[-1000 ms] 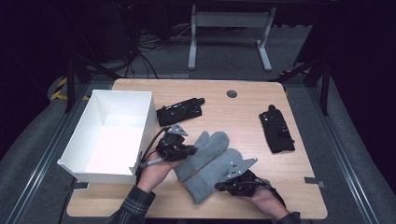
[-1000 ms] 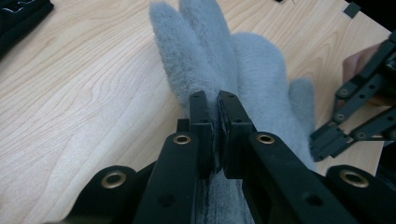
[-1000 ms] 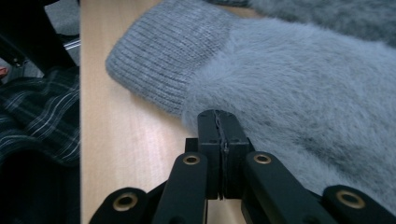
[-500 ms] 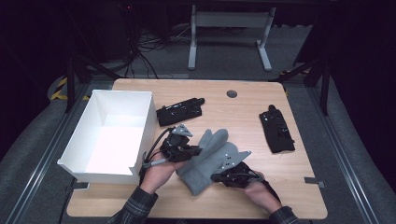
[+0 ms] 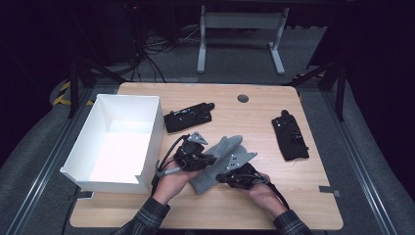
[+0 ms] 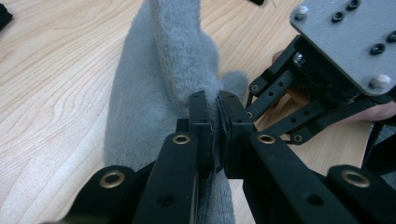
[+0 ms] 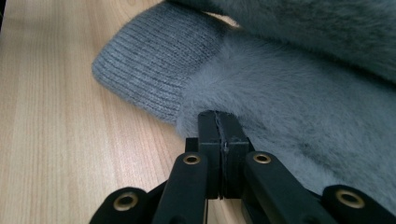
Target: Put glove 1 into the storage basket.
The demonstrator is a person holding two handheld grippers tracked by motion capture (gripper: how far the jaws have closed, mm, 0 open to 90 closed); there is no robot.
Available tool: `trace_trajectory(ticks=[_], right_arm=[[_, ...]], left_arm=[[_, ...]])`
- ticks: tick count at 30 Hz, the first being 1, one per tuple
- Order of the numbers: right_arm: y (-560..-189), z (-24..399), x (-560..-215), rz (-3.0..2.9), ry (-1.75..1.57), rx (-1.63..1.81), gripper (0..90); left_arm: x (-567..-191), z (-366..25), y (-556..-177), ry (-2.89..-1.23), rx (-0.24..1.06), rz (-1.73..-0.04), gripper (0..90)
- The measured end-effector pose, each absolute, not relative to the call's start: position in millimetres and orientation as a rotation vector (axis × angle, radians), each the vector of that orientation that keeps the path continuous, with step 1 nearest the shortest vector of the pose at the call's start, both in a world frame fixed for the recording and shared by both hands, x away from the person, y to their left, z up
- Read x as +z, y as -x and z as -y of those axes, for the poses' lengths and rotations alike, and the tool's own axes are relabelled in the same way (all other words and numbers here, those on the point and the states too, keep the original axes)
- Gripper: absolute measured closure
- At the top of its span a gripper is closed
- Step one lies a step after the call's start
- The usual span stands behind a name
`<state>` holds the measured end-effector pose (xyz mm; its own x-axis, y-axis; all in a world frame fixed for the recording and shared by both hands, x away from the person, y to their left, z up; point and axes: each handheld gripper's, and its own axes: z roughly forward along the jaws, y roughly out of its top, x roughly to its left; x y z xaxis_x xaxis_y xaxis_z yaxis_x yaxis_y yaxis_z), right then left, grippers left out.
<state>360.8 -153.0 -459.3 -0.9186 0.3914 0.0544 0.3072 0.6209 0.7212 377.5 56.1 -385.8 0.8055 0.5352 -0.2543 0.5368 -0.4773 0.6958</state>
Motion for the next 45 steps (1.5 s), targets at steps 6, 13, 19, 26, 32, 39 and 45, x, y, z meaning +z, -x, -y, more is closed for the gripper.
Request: trace_trajectory(ticks=[6,13,19,26,32,39,45], right_arm=[[-357,169,-452,-2.699,-0.615,1.2,90.0],[-353,209,-446,-2.664,-0.707,1.163,89.9],[-353,249,-443,-2.586,-0.819,1.145,86.6],[-351,273,-448,-2.555,-0.892,1.091,73.0],[-351,291,-456,-2.514,-0.957,1.035,49.9],[-349,313,-463,-2.443,-1.035,1.021,27.2],[-350,315,-465,-2.427,-1.032,1.007,20.9]], left_arm=[[-386,-54,-377,-2.142,-0.037,-0.778,84.8],[-387,-47,-374,-2.124,-0.102,-0.742,86.7],[-385,-50,-376,-2.112,-0.07,-0.736,88.8],[-389,-55,-387,-2.147,0.004,-0.754,89.8],[-388,-53,-400,-2.189,0.045,-0.7,71.7],[-399,-40,-415,-2.253,0.043,-0.607,38.8],[-416,-28,-421,-2.332,0.015,-0.593,16.8]])
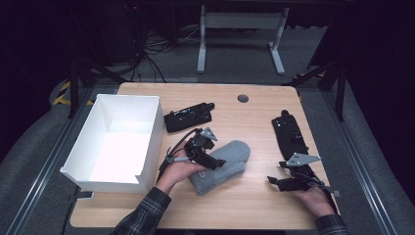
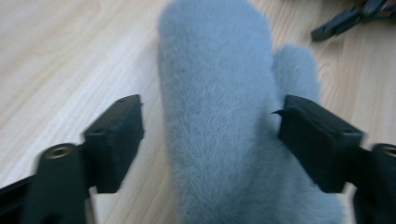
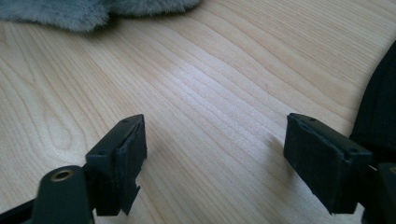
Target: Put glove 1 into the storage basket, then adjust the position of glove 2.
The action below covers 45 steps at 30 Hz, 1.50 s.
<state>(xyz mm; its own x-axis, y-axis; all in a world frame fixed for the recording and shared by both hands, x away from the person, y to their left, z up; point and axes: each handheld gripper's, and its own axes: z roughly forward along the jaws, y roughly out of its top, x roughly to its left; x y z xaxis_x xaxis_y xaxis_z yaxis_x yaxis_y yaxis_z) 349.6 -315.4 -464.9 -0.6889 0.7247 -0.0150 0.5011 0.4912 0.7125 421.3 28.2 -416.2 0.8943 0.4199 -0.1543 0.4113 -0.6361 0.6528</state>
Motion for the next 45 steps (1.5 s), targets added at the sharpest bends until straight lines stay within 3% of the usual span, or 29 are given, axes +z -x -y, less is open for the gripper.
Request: trace_trajectory(ticks=[10,14,20,28,37,45], right_arm=[[-350,313,-467,-2.412,-1.02,1.01,18.2],[-350,314,-468,-2.409,-1.018,1.015,17.9],[-350,314,-468,-2.409,-1.014,1.021,17.8],[-350,314,-469,-2.407,-1.005,1.028,17.6],[-350,314,-469,-2.405,-1.003,1.035,17.3],[-350,315,-470,-2.403,-1.002,1.037,17.3]], left_arm=[[-432,-19,-422,-2.415,0.014,-0.605,14.3],[-440,-19,-426,-2.422,-0.06,-0.639,14.9],[-444,-20,-429,-2.414,-0.157,-0.649,23.0],[-445,-20,-430,-2.411,-0.235,-0.618,41.4],[-441,-19,-429,-2.433,-0.25,-0.612,61.7],[-437,-18,-427,-2.434,-0.228,-0.638,70.5]])
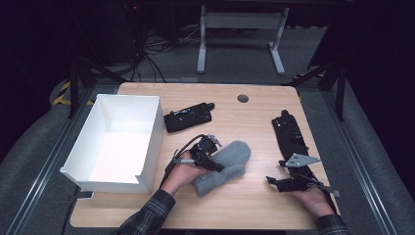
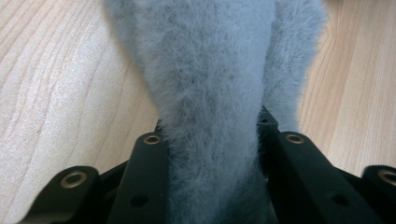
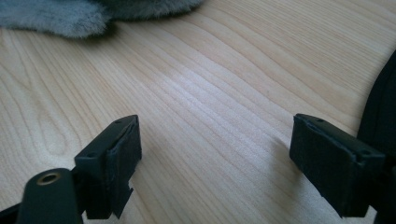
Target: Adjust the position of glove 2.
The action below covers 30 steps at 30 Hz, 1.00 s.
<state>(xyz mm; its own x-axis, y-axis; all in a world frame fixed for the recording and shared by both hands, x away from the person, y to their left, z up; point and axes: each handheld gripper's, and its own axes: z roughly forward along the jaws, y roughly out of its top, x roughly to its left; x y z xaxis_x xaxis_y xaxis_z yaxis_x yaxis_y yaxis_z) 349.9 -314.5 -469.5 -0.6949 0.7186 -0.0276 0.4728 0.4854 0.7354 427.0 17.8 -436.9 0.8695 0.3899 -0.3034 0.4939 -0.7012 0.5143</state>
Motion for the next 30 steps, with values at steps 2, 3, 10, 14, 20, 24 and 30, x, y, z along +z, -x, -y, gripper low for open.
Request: trace_trajectory(ticks=[2,3,10,14,20,24,30], right_arm=[[-350,314,-470,-2.403,-1.003,1.038,17.3],[-350,314,-470,-2.403,-1.003,1.038,17.3],[-350,314,-470,-2.403,-1.003,1.038,17.3],[-350,314,-470,-2.403,-1.004,1.039,17.4],[-350,314,-470,-2.403,-1.003,1.038,17.3],[-350,314,-470,-2.403,-1.004,1.038,17.3],[-350,314,-470,-2.402,-1.005,1.036,17.1]], left_arm=[[-435,-18,-425,-2.43,-0.219,-0.639,72.3],[-434,-18,-425,-2.426,-0.214,-0.637,72.8],[-424,-20,-421,-2.402,-0.197,-0.625,74.0],[-413,-21,-418,-2.397,-0.165,-0.61,74.1],[-400,-26,-416,-2.372,-0.132,-0.622,73.9],[-388,-30,-415,-2.363,-0.105,-0.632,73.9],[-365,-36,-415,-2.346,-0.079,-0.641,73.8]])
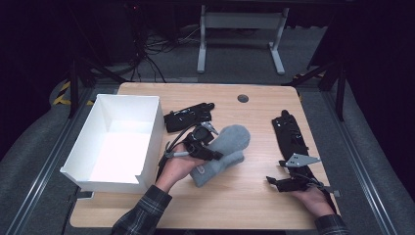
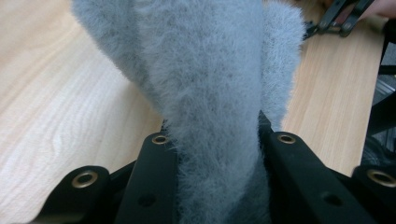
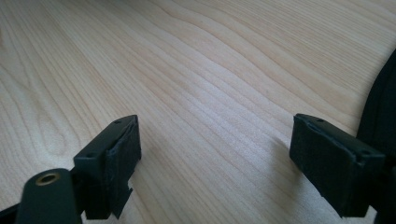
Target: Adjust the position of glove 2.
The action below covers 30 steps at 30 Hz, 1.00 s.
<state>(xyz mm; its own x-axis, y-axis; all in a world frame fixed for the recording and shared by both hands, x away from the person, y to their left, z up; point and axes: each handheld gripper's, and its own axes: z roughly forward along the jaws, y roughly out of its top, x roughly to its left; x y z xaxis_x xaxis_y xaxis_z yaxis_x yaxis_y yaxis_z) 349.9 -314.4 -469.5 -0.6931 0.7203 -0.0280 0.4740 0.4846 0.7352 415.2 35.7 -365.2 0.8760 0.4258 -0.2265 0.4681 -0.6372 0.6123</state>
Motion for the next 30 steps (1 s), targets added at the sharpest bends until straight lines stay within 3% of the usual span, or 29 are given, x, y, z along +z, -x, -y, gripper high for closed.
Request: trace_trajectory(ticks=[30], right_arm=[[-350,314,-470,-2.397,-1.019,1.024,14.8]], left_arm=[[-280,-96,-421,-2.272,0.051,-0.762,73.7]])
